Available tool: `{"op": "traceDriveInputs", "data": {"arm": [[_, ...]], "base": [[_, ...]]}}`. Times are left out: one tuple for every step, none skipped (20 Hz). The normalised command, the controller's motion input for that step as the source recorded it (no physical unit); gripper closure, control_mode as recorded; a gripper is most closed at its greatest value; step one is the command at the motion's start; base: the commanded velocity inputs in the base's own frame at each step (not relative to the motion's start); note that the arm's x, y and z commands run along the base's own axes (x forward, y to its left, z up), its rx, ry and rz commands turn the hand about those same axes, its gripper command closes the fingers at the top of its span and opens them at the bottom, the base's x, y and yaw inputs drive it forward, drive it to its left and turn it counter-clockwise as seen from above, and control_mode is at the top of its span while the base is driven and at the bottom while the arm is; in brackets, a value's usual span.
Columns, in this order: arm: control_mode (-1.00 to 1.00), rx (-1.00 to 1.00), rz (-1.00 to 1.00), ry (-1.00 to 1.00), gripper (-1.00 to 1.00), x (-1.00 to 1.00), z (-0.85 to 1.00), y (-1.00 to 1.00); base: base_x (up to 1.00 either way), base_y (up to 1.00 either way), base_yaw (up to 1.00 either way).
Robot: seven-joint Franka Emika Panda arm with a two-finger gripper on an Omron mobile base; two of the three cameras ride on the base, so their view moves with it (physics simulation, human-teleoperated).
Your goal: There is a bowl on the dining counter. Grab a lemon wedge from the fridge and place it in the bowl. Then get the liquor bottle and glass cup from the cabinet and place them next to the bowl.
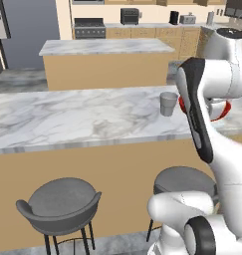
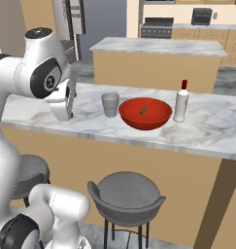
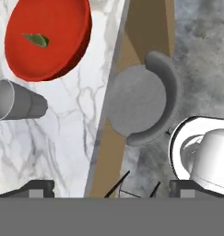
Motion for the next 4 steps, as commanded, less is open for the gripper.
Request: {"op": "traceDriveInputs", "data": {"arm": [[-1.00,-0.12,0.19,0.06,-1.00,-0.63,-0.36,0.04],[-1.00,-0.13,0.11,0.07,-1.00,-0.40,-0.32,0.08],[-1.00,-0.12,0.03,0.11,-1.00,-0.16,-0.29,0.07],[-1.00,-0.11,0.00,0.14,-1.00,-0.01,-0.25,0.10]], "base": [[0.00,0.00,0.00],[0.00,0.00,0.00],[0.00,0.00,0.00],[0.00,0.00,0.00]]}}
